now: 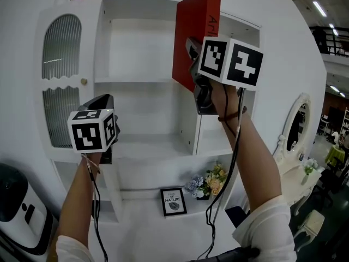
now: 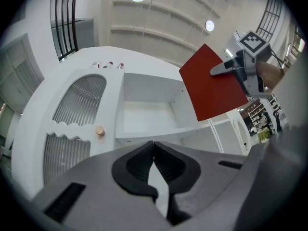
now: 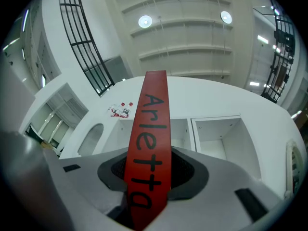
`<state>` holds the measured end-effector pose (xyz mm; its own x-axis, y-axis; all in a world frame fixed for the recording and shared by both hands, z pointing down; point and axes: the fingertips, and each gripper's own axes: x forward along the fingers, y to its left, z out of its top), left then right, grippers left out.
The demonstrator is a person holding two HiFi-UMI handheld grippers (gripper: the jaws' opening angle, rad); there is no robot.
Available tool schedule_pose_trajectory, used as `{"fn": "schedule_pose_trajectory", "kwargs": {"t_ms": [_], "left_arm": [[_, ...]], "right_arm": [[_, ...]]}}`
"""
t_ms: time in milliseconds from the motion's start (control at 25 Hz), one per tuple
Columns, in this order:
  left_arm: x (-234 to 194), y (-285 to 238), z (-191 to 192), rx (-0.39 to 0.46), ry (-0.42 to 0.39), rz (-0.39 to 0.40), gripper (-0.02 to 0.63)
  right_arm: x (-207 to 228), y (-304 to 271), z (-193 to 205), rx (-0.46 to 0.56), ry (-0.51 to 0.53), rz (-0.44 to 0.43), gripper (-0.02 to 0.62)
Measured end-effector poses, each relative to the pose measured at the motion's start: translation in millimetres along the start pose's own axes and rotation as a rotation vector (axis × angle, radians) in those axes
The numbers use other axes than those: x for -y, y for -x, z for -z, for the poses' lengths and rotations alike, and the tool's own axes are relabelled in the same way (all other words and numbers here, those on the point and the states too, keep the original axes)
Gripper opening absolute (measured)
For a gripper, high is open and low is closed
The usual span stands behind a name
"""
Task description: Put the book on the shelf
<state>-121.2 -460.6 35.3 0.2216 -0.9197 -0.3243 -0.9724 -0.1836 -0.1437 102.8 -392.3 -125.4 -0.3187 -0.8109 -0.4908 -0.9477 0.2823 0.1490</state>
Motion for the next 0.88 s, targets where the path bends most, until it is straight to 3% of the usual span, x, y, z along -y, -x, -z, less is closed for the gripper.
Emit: {"fn": "schedule_pose_trajectory", "kwargs": {"t_ms": [880], "left_arm": [[-15.8, -35.8, -19.5, 0.024, -0.004, 0.013, 0.008]], "right_arm": [[26.7, -82.4, 14.9, -0.038, -0.026, 0.059, 0.179]]}}
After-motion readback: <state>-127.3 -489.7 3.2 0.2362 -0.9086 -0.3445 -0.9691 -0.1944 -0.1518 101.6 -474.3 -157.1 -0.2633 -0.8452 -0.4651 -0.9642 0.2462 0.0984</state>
